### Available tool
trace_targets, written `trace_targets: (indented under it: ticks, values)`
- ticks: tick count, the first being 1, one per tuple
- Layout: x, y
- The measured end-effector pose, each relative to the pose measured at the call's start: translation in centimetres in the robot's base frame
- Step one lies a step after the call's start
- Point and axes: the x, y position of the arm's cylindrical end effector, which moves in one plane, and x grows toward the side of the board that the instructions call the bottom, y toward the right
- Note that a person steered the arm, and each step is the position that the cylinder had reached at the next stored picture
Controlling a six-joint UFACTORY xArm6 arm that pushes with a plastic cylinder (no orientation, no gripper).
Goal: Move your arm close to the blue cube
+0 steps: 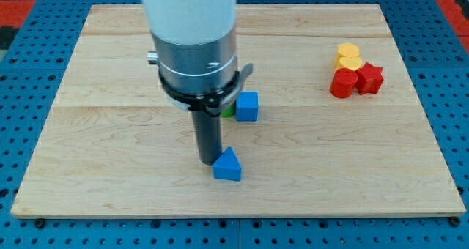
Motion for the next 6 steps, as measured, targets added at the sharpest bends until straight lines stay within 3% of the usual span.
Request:
trace_targets:
  ticks: [2, 3, 4, 5, 6]
  values:
    - [-0.8, 2.2]
    - [-0.8, 8.3]
    - [-4.3, 11.4]
    - [-10.6, 11.4]
    - [-11.5, 9.7]
